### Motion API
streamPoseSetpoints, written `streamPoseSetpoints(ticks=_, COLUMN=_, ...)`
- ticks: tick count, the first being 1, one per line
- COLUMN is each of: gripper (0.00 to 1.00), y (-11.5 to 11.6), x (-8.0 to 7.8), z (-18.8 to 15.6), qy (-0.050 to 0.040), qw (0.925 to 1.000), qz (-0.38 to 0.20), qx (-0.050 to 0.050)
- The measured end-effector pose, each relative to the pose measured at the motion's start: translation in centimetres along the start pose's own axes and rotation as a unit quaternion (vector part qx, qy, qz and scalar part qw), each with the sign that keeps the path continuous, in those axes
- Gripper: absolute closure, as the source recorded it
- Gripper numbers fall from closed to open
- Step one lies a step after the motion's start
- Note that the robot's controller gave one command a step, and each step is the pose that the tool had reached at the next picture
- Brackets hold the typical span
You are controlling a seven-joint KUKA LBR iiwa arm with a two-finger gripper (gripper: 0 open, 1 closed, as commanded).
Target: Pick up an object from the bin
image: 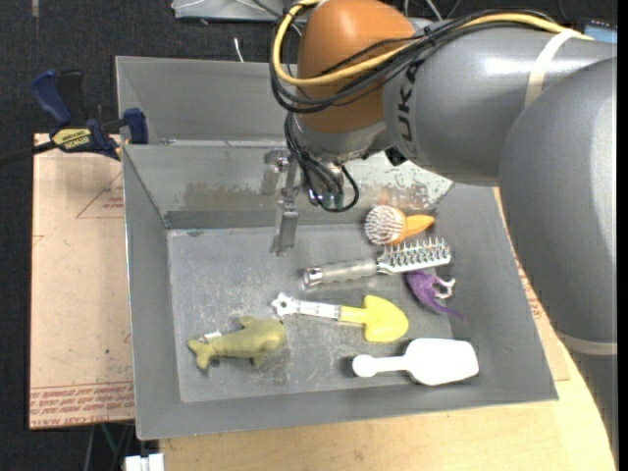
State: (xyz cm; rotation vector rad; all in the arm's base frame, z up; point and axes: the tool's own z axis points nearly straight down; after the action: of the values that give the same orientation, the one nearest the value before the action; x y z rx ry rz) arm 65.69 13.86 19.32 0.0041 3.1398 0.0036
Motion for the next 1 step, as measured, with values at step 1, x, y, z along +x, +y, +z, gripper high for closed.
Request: streamPoseSetpoints(ticks=1, gripper=0.0, y=-0.01, x=0.0, z=0.01, qy=-0.0002, qw=1.0, qz=0.0, qx=0.0)
